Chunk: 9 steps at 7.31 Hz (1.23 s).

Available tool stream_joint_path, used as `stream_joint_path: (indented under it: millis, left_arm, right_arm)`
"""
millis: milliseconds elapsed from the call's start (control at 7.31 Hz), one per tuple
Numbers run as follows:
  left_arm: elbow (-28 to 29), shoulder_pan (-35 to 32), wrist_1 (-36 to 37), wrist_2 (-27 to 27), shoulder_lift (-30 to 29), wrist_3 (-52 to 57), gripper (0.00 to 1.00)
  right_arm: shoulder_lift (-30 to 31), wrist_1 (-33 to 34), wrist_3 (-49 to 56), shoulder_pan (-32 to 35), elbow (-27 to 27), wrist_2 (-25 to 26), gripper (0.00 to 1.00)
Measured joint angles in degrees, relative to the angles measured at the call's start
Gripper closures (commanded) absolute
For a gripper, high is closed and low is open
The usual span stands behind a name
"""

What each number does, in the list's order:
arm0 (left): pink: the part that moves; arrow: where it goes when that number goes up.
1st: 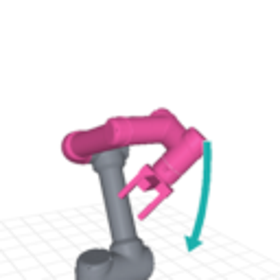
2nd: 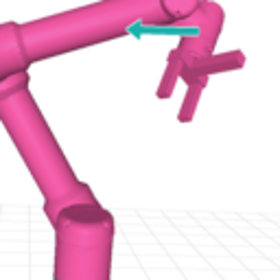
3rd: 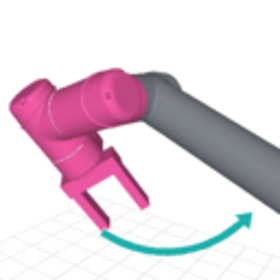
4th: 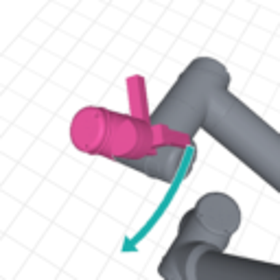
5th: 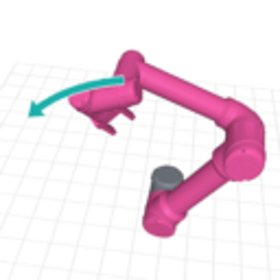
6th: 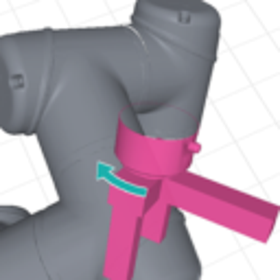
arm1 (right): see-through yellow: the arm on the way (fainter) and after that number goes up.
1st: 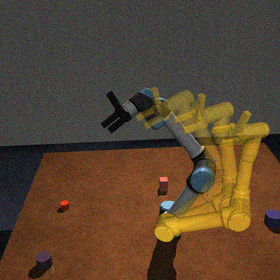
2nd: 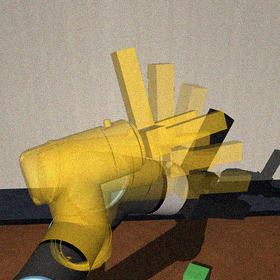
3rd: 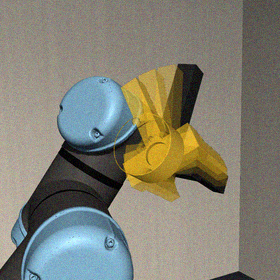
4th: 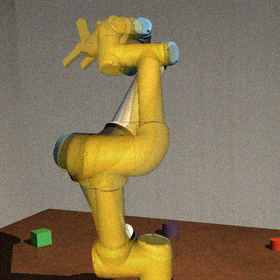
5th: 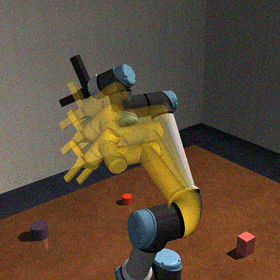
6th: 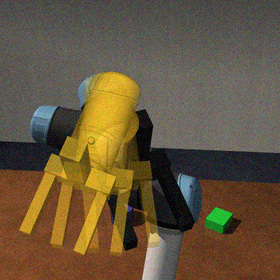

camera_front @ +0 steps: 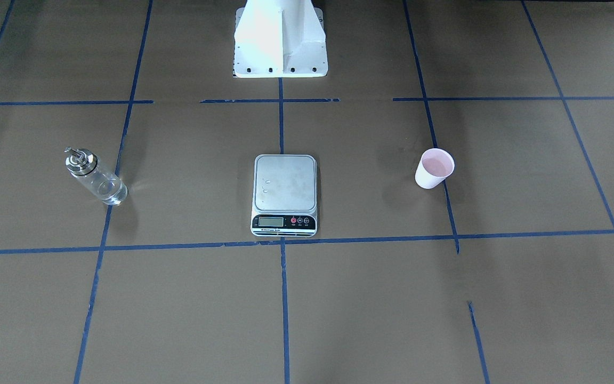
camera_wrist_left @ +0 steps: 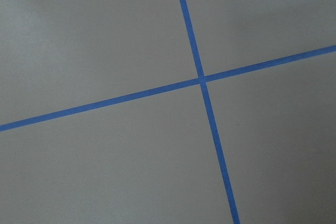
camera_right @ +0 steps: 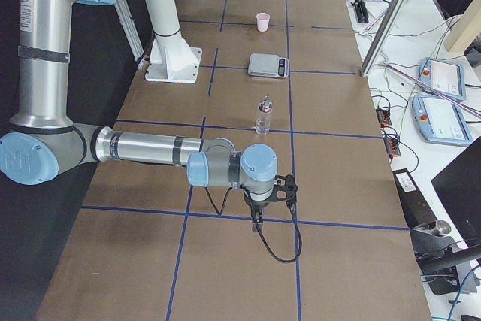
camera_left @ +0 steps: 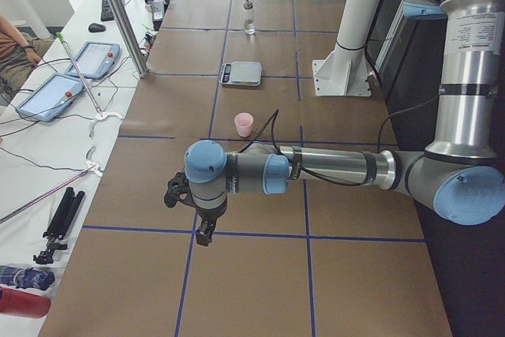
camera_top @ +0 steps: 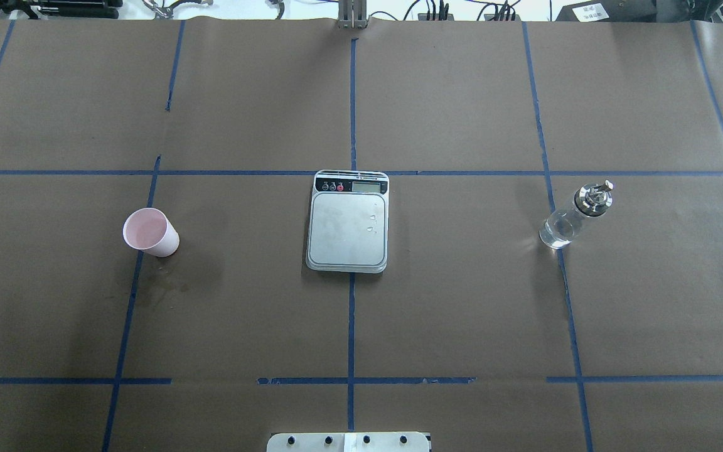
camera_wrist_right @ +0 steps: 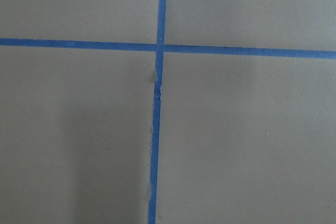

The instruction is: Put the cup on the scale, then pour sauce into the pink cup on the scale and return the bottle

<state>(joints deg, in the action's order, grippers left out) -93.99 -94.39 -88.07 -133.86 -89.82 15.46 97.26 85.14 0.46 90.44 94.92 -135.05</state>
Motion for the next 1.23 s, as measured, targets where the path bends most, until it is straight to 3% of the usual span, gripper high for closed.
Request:
stream_joint_path:
  millis: [410, 958, 1231]
  left_arm:
    - [-2.05, 0.00, 0.17, 0.11, 0.00, -0.09, 0.00]
    - [-11.37, 1.11, -0.18, -0.57, -0.37, 0.01, 0.00]
    - [-13.68, 4.45, -0.31, -4.84, -0.59, -2.52, 0.00]
  right_arm:
    - [-0.33, 0.31, 0.04, 0.00, 0.10, -1.57, 0.00]
    - [-0.39, 0.25, -0.02, 0.00, 0.23, -4.66, 0.00]
    - [-0.47, 0.05, 0.02, 0.00, 0.36, -4.47, 0.00]
